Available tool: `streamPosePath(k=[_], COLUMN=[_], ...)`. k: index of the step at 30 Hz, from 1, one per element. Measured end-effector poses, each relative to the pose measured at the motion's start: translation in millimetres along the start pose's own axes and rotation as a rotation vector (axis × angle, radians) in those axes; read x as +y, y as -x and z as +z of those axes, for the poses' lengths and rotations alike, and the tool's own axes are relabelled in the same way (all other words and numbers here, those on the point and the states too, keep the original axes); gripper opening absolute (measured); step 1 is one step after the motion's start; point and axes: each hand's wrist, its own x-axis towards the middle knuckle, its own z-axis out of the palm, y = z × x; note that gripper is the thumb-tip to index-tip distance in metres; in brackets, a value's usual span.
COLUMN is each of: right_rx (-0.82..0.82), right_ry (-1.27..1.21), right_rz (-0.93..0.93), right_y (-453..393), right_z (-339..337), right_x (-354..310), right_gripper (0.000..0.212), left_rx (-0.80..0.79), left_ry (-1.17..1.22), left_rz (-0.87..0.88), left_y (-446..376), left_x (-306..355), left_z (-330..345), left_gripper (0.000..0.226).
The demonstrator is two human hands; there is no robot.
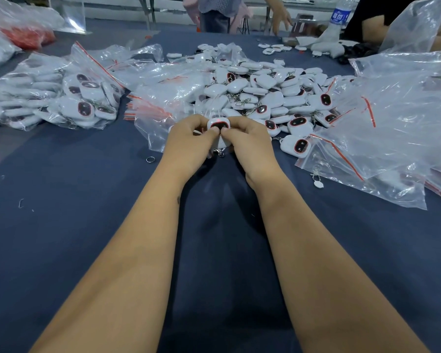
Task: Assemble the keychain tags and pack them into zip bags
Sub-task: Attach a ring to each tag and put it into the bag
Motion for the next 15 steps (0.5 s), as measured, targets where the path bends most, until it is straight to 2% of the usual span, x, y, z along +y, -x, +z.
streamPosePath(k=[5, 7, 10, 12, 15], right_rx=[0.028, 0.096, 0.186, 0.198, 0.121], right_ry=[-0.011, -0.091, -0.239, -0.362, -0.553], right_rz=[0.030, 0.058, 0.085, 0.081, 0.060], right_y=[-1.4, -2.9, -5.1, -5.5, -3.9], right_z=[0.8, -0.5, -2.7, -3.3, -1.2], right_x=[-0.2, -0.5, -2.6, -4.9, -7.4], right_gripper=[0.008, 0.008, 0.014, 0.014, 0.010], left_rx=[0.038, 0.074, 0.166, 0.141, 0.074], left_ry=[0.036, 0.058, -0.061, -0.144, -0.247], left_rz=[0.019, 0.020, 0.051, 0.087, 0.154], left_y=[0.4, -0.1, -1.8, -1.8, -1.2], left_x=[1.5, 0.0, -3.7, -4.6, -6.8], left_z=[1.7, 1.3, 0.2, 0.5, 1.8], left_gripper=[0.019, 0.018, 0.025, 0.032, 0.042])
